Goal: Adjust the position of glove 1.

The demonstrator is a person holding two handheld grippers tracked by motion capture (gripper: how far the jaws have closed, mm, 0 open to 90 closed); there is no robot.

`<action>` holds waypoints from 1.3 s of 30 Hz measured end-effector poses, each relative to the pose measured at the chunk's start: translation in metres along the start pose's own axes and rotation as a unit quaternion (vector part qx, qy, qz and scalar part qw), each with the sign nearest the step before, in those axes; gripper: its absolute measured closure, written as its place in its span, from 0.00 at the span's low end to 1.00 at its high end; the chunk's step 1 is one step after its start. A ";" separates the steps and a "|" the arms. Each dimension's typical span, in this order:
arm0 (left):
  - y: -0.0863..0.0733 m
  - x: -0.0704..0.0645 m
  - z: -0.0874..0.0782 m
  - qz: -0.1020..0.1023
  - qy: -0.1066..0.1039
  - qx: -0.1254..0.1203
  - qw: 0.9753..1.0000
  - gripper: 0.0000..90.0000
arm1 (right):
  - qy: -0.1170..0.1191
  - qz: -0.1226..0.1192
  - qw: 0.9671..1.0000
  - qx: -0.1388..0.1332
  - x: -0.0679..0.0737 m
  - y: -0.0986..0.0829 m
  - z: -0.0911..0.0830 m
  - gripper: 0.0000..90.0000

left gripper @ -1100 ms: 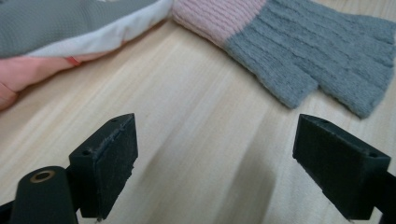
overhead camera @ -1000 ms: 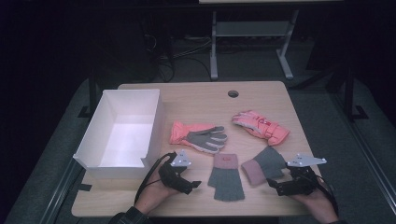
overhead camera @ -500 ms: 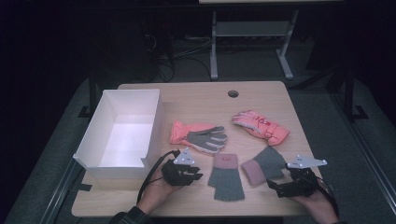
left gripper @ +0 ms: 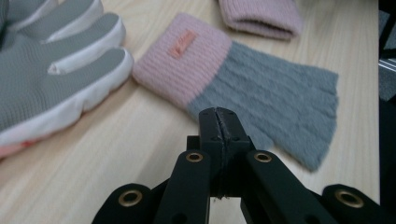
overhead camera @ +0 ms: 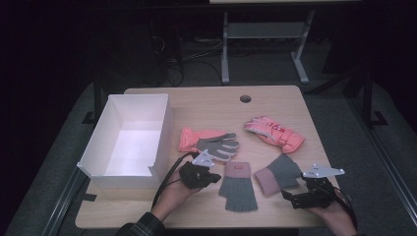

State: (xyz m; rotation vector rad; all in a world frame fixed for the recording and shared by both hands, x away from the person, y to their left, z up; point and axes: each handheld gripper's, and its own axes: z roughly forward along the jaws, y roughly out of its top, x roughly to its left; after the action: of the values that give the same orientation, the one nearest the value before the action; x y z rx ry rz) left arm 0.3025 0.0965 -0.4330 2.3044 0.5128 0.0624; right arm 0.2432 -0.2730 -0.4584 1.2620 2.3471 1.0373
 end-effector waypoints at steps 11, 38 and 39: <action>0.027 0.006 0.025 0.022 -0.011 0.010 1.000 1.00 | -0.001 -0.003 1.000 -0.001 0.001 0.001 0.001 0.02; 0.061 0.028 0.080 0.023 -0.012 0.016 1.000 1.00 | -0.005 0.005 1.000 -0.001 -0.001 -0.001 0.000 0.02; 0.060 0.027 0.082 0.018 -0.011 0.019 1.000 1.00 | -0.005 0.005 1.000 -0.001 -0.001 -0.001 0.000 0.02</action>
State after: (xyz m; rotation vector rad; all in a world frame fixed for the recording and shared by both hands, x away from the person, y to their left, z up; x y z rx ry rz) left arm 0.3642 0.0134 -0.4520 2.3498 0.4660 0.0446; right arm 0.2434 -0.2742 -0.4590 1.2756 2.3345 1.0338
